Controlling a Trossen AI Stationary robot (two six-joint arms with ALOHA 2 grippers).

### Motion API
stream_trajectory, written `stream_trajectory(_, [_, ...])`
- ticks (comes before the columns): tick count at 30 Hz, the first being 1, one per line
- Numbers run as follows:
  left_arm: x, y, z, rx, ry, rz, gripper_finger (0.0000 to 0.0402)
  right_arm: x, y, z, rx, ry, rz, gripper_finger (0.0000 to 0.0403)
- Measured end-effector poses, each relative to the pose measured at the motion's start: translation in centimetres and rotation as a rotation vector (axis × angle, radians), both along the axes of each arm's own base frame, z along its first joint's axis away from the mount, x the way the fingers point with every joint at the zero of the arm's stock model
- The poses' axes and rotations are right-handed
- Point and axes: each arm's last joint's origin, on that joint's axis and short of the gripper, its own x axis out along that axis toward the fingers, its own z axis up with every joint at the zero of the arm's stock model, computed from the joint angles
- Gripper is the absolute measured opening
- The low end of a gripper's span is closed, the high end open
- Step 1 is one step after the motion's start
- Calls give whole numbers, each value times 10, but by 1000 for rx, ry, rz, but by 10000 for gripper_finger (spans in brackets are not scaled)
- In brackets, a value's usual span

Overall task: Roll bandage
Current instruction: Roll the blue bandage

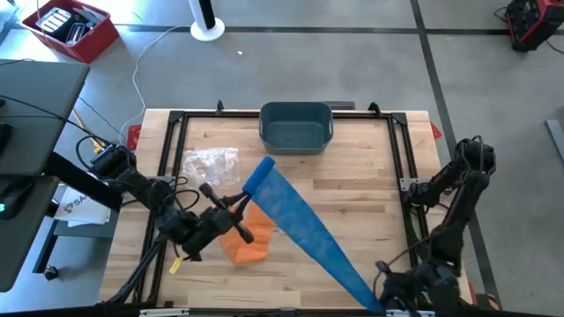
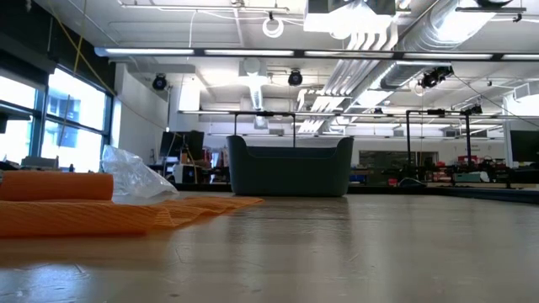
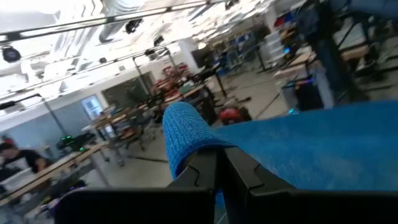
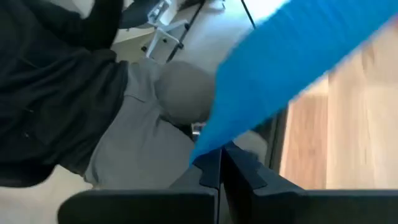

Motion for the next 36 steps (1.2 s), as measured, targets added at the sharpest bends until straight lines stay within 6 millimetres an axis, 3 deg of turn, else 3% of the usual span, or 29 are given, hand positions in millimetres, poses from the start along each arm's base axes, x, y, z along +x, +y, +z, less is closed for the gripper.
stream_trajectory(4, [6, 14, -9, -10, -5, 44, 0, -8, 10, 34, -95, -95, -13, 0])
stream_trajectory(10, [6, 21, -28, -44, -24, 49, 0, -23, 14, 84, -275, -244, -102, 0])
stream_trajectory(18, [5, 22, -79, -147, -47, -23, 0, -13, 6, 124, -477, -413, -185, 0])
stream_trajectory(23, [9, 19, -103, -264, -32, -211, 0, 15, -20, 163, -576, -395, -239, 0])
stream_trajectory(27, [11, 22, -115, -349, 3, -250, 0, 36, -52, 187, -683, -334, -316, 0])
stream_trajectory(36, [17, 26, -125, -481, 92, -436, 0, 84, -129, 214, -794, -149, -406, 0])
